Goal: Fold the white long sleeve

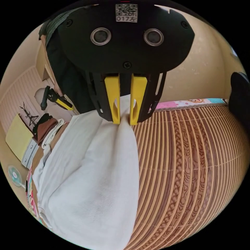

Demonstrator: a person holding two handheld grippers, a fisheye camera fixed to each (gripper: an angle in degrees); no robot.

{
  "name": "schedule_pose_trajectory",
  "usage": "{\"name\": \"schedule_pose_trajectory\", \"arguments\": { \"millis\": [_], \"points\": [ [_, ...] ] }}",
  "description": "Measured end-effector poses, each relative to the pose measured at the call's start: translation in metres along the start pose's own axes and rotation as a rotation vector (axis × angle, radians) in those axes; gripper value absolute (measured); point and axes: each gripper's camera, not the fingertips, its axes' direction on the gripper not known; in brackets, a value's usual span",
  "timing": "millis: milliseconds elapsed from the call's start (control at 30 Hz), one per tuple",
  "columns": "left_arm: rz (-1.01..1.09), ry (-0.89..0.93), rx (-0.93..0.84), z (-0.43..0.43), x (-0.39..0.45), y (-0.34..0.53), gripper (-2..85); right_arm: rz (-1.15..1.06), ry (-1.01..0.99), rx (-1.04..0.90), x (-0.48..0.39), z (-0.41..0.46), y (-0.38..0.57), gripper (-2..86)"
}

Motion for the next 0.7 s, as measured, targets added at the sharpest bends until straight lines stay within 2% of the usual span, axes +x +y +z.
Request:
{"name": "schedule_pose_trajectory", "arguments": {
  "millis": [67,167,233,367,467,567,633,700],
  "points": [
    [0.079,0.074,-0.021,-0.015,-0.011,0.015,5.4,-0.016,-0.006,0.041,0.008,-0.014,0.025,0.5],
    [0.189,0.402,-0.012,-0.056,-0.044,0.058,4.9,0.034,-0.030,0.013,0.031,-0.013,0.052,0.5],
    [0.297,0.655,0.121,-0.123,-0.064,0.108,3.5,0.093,-0.053,-0.003,0.049,-0.011,0.070,0.5],
    [0.269,0.636,0.379,-0.245,-0.081,0.182,3.3,0.195,-0.175,0.026,0.086,-0.012,0.115,0.6],
    [0.321,0.543,0.486,-0.325,-0.032,0.209,3.5,0.265,-0.251,0.025,0.110,-0.008,0.143,0.6],
    [0.500,0.476,0.538,-0.367,0.076,0.212,3.9,0.310,-0.289,-0.001,0.130,-0.004,0.163,0.6],
    [0.644,0.513,0.505,-0.364,0.172,0.193,5.5,0.323,-0.301,-0.001,0.141,-0.008,0.174,0.7],
    [0.740,0.570,0.432,-0.345,0.238,0.169,12.3,0.327,-0.322,0.017,0.150,-0.017,0.183,0.7]
  ]
}}
